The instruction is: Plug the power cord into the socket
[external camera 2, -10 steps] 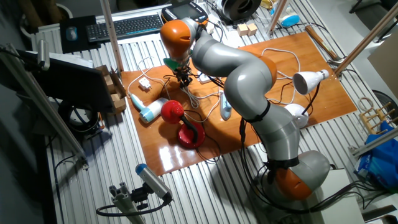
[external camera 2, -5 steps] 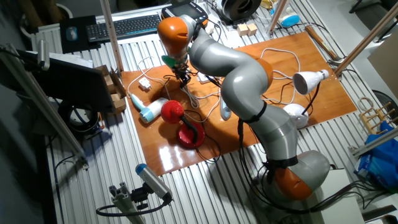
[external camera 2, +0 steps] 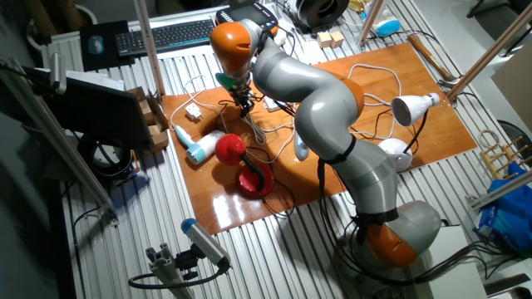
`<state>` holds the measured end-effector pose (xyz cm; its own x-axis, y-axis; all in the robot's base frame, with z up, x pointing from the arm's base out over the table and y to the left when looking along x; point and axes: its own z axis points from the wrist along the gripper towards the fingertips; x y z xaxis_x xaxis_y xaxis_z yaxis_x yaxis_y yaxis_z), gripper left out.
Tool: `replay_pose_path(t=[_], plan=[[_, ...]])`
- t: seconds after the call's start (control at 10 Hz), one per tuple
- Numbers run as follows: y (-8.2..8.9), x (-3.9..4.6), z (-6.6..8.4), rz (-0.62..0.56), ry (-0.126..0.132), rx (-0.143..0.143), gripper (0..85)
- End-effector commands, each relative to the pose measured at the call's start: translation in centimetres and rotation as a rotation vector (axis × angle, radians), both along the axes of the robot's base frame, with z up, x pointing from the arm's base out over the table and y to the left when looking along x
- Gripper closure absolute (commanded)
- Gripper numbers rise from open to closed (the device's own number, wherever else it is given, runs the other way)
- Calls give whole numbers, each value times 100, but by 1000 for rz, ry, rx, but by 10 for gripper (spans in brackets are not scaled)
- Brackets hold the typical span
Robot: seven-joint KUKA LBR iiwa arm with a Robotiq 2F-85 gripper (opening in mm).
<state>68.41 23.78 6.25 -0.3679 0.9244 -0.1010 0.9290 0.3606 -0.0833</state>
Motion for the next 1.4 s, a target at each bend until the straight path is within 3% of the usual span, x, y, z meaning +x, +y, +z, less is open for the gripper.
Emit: replay_pose_path(t=[0.0,1.2,1.3], plan=[[1,-17,-1,4,1,-1,340],[37,-82,-75,14,-10,4,340],[35,-82,-77,18,-13,6,510]])
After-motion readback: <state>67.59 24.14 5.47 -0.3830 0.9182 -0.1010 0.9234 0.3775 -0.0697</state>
